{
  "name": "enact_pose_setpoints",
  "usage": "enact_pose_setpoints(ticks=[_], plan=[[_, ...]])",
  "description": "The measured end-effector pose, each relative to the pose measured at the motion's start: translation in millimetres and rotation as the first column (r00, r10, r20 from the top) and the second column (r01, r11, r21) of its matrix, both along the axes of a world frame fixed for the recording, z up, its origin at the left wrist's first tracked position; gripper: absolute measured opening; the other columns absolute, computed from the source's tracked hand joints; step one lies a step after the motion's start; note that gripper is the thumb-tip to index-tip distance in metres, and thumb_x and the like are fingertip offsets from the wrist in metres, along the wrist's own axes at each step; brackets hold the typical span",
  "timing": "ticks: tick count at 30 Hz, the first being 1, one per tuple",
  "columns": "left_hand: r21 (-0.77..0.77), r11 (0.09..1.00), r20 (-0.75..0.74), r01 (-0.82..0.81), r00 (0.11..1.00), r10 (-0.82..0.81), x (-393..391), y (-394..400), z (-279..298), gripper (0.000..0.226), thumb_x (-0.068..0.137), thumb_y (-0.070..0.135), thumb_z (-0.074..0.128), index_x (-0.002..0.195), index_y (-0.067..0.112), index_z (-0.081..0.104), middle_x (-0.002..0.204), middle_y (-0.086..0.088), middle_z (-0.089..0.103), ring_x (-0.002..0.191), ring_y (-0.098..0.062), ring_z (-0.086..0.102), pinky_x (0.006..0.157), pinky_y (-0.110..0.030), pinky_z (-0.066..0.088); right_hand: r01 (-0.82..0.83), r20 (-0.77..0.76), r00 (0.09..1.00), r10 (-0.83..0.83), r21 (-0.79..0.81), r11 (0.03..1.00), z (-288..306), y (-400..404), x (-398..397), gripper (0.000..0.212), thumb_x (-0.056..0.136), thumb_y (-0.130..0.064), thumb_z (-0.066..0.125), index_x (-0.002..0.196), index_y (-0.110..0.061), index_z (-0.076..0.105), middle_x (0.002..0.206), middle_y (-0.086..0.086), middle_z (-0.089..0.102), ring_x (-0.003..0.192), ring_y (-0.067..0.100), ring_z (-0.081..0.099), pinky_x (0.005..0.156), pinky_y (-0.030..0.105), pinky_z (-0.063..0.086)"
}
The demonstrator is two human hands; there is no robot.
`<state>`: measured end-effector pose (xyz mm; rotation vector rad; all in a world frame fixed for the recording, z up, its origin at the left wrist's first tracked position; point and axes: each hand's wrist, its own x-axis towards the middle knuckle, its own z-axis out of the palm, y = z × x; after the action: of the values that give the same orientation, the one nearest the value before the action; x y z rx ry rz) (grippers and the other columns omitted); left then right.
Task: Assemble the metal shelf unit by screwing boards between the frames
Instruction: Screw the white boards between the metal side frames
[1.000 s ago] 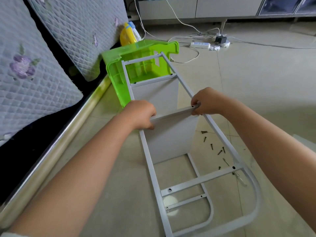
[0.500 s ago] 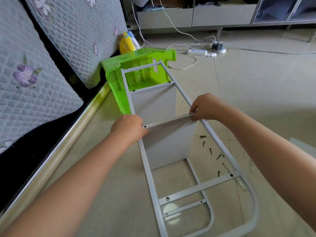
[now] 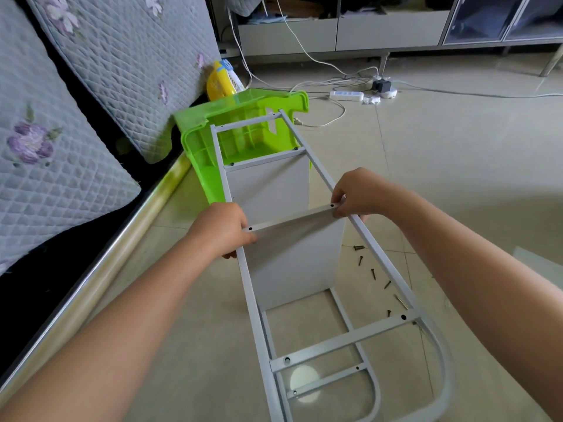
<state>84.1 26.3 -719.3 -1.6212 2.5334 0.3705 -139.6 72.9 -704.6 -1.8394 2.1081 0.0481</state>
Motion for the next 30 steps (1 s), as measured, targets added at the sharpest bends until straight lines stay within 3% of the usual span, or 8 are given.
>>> enact_pose_setpoints(ticks=[5, 8, 11, 15, 18, 22, 25, 30], plan=[[-0.079, 0.996, 0.008, 0.041, 0.999, -0.041, 2.7, -13.5, 2.4, 0.043, 0.086, 0.03, 0.062, 0.053, 0.011, 0.042, 0.052, -0.005, 0.045, 0.066, -0.026, 0.059, 0.056, -0.028, 0.038, 0.029, 0.034, 0.999, -0.028, -0.022, 0.999, -5.1, -5.8, 5.8, 0.021, 0.084, -0.02, 0.059, 0.101, -0.01, 0.068, 0.093, 0.009, 0.072, 0.031, -0.002, 0.05, 0.055, 0.011, 0.038], [-0.082, 0.995, -0.006, 0.065, 0.998, -0.065, 5.0, -26.2, 2.6, 0.046, 0.085, 0.029, 0.064, 0.051, 0.012, 0.038, 0.053, -0.005, 0.04, 0.066, -0.025, 0.056, 0.059, -0.029, 0.037, 0.066, 0.06, 0.996, -0.064, -0.026, 0.997, -7.3, -8.6, 10.2, 0.019, 0.085, -0.016, 0.057, 0.1, -0.011, 0.066, 0.091, 0.009, 0.072, 0.028, -0.012, 0.045, 0.051, 0.012, 0.036], [-0.081, 0.995, -0.038, 0.059, 0.997, -0.062, 8.0, -38.8, 2.1, 0.047, 0.084, 0.027, 0.066, 0.05, 0.012, 0.036, 0.053, -0.004, 0.036, 0.064, -0.024, 0.05, 0.059, -0.028, 0.032, 0.1, 0.067, 0.993, -0.097, -0.035, 0.994, -8.9, -13.9, 14.9, 0.015, 0.085, -0.014, 0.054, 0.095, -0.015, 0.064, 0.081, 0.005, 0.07, 0.026, -0.01, 0.043, 0.049, 0.013, 0.036], [-0.096, 0.993, -0.052, 0.075, 0.995, -0.08, 11.6, -51.0, 2.1, 0.027, 0.083, 0.028, 0.067, 0.069, 0.005, 0.062, 0.055, -0.001, 0.039, 0.07, -0.023, 0.047, 0.052, -0.029, 0.026, 0.1, 0.027, 0.995, -0.1, -0.031, 0.994, -11.9, -15.9, 21.0, 0.014, 0.083, -0.01, 0.051, 0.073, -0.015, 0.06, 0.05, -0.004, 0.057, 0.032, -0.013, 0.045, 0.054, 0.017, 0.04], [-0.134, 0.985, -0.066, 0.105, 0.991, -0.114, 10.7, -59.0, 0.6, 0.026, 0.084, 0.028, 0.065, 0.083, 0.002, 0.068, 0.057, 0.0, 0.041, 0.073, -0.021, 0.047, 0.051, -0.028, 0.025, 0.122, -0.012, 0.992, -0.123, -0.055, 0.991, -14.3, -19.8, 24.4, 0.016, 0.081, -0.007, 0.05, 0.07, -0.014, 0.059, 0.04, -0.005, 0.052, 0.042, 0.004, 0.052, 0.05, 0.018, 0.039], [-0.173, 0.982, -0.096, 0.079, 0.991, -0.097, 15.5, -64.0, -7.2, 0.028, 0.083, 0.03, 0.065, 0.083, 0.002, 0.068, 0.065, -0.007, 0.052, 0.077, -0.025, 0.053, 0.059, -0.028, 0.032, 0.109, -0.079, 0.99, -0.118, -0.114, 0.988, -24.0, -25.0, 29.1, 0.01, 0.079, -0.006, 0.049, 0.072, -0.01, 0.056, 0.077, 0.007, 0.054, 0.074, 0.025, 0.054, 0.044, 0.019, 0.03], [-0.191, 0.98, -0.124, 0.047, 0.99, -0.072, 22.7, -63.2, -11.2, 0.028, 0.083, 0.03, 0.065, 0.074, 0.004, 0.065, 0.073, -0.015, 0.062, 0.077, -0.028, 0.056, 0.06, -0.029, 0.033, 0.081, -0.09, 0.992, -0.094, -0.134, 0.988, -25.9, -31.2, 31.5, 0.009, 0.079, -0.008, 0.05, 0.076, -0.008, 0.058, 0.081, 0.008, 0.053, 0.078, 0.026, 0.053, 0.045, 0.02, 0.03], [-0.192, 0.981, -0.119, 0.006, 0.993, -0.029, 27.9, -61.8, -11.0, 0.028, 0.085, 0.031, 0.063, 0.071, 0.007, 0.063, 0.072, -0.014, 0.057, 0.078, -0.028, 0.053, 0.058, -0.028, 0.028, 0.056, -0.085, 0.994, -0.073, -0.186, 0.981, -23.1, -54.8, 30.9, 0.021, 0.082, -0.011, 0.052, 0.097, -0.009, 0.067, 0.099, 0.012, 0.063, 0.093, 0.029, 0.058, 0.06, 0.025, 0.037]])
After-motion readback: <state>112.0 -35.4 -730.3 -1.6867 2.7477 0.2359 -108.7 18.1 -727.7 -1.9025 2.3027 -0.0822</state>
